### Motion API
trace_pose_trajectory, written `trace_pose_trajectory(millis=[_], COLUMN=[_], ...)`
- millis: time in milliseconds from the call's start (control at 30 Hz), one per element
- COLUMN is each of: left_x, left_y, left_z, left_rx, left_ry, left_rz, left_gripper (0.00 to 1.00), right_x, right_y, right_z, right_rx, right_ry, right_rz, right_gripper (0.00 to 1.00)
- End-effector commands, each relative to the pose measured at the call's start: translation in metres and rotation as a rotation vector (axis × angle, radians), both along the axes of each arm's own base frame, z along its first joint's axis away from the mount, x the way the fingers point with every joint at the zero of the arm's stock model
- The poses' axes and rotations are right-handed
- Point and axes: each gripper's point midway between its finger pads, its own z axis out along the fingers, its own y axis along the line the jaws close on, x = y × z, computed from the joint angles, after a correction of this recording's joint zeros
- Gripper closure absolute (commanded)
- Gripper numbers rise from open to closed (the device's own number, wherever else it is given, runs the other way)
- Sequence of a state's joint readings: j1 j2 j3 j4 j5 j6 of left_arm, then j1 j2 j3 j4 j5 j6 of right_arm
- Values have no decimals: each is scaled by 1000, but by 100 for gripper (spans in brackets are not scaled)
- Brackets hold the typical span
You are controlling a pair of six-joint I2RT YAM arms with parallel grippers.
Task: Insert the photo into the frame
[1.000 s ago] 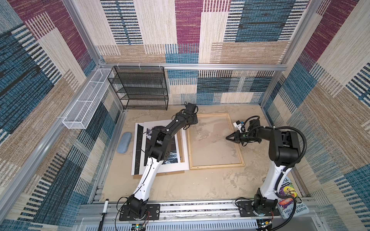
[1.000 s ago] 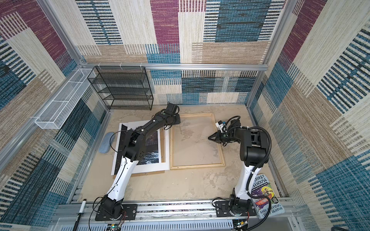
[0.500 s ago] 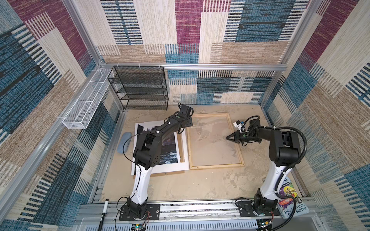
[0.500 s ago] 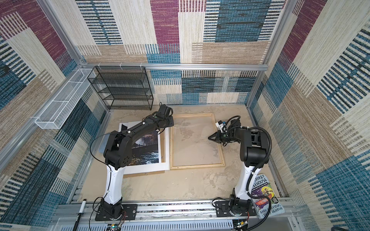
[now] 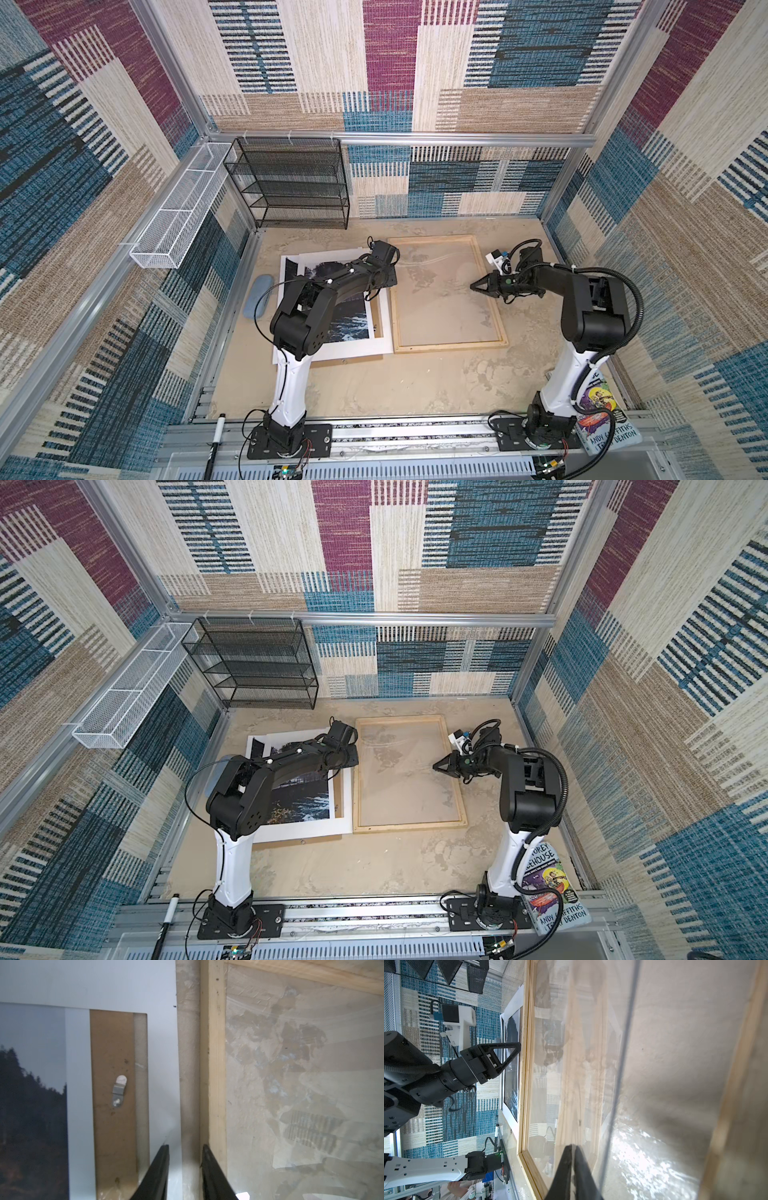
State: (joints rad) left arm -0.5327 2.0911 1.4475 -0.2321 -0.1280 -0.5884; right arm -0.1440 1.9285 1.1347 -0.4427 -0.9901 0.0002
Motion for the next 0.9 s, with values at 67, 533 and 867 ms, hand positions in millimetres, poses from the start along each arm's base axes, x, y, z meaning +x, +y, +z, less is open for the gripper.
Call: trace_pose_trajectory(millis=[67, 533, 867], left_x=[-5, -16, -19], left_y=[-10, -11, -8], left_z=[9, 1, 2], left_rx=[-59, -76, -68], left_ry=[-31, -22, -23], left_rz=[9, 18, 19], left_gripper=[70, 71, 72], right_x=[1, 1, 3], right_y=[2, 4, 1], right_z=[6, -1, 0], right_rx=[3, -3, -31], right_ry=[-19, 8, 1], right_rz=[5, 15, 1], right_gripper=[91, 90, 77])
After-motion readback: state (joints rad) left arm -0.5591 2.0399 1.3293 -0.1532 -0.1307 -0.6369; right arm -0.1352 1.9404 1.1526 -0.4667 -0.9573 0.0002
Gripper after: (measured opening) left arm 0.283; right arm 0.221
